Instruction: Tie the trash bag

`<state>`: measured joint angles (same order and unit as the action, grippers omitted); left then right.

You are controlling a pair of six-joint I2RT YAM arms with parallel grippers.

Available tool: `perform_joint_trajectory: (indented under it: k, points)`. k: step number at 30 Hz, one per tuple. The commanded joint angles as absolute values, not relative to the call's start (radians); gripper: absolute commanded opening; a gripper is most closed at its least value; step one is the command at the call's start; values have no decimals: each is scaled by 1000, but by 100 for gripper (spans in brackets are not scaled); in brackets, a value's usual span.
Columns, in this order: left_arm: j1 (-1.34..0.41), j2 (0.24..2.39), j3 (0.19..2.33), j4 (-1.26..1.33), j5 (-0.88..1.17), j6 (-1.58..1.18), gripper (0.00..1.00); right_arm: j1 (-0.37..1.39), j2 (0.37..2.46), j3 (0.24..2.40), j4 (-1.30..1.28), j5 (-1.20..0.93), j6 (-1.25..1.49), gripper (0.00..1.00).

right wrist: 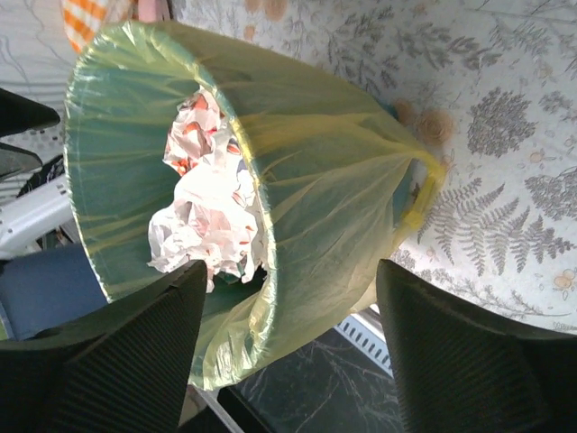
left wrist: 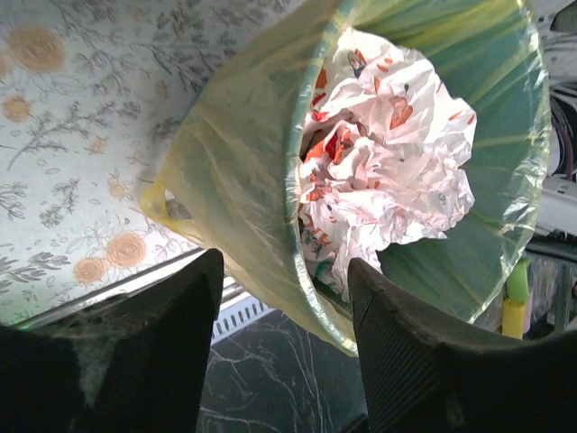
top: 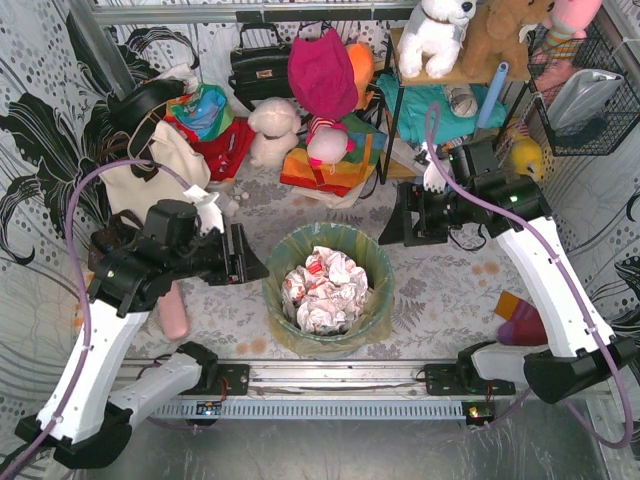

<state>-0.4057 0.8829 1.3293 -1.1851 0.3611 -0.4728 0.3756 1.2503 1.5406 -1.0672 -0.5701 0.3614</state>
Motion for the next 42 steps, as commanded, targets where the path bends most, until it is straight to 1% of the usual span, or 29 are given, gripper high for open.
perform_joint_trajectory:
  k: [1, 8, 10, 12, 15, 22, 26, 33, 35, 39, 42]
  points:
    - [-462, 914, 1363, -1213, 388, -471, 64, 424, 1279, 1581, -1140, -594, 325, 72]
    - [-523, 961, 1370, -1220, 391, -473, 58, 513, 1326, 1596, -1208, -582, 294, 61]
    - [-531, 965, 1367, -1227, 381, -471, 55, 521, 1331, 1594, -1214, -575, 291, 58]
    - [-534, 968, 1369, -1233, 368, -470, 49, 531, 1335, 1591, -1217, -571, 289, 54]
    - [-535, 969, 1365, -1240, 357, -470, 45, 549, 1343, 1588, -1218, -568, 284, 50]
    - [-537, 974, 1362, -1241, 357, -471, 39, 577, 1363, 1588, -1231, -534, 274, 41]
    - [-537, 980, 1359, -1241, 360, -470, 33, 584, 1366, 1582, -1233, -530, 271, 39]
    - [-536, 1004, 1376, -1232, 343, -465, 27, 589, 1374, 1595, -1238, -524, 269, 23]
    - [-537, 1015, 1384, -1230, 338, -463, 22, 590, 1377, 1603, -1238, -520, 266, 17]
    - [-537, 1041, 1413, -1225, 329, -455, 8, 589, 1386, 1639, -1243, -496, 262, 6]
    - [-537, 1058, 1452, -1220, 309, -450, 2, 589, 1397, 1664, -1246, -484, 262, 0]
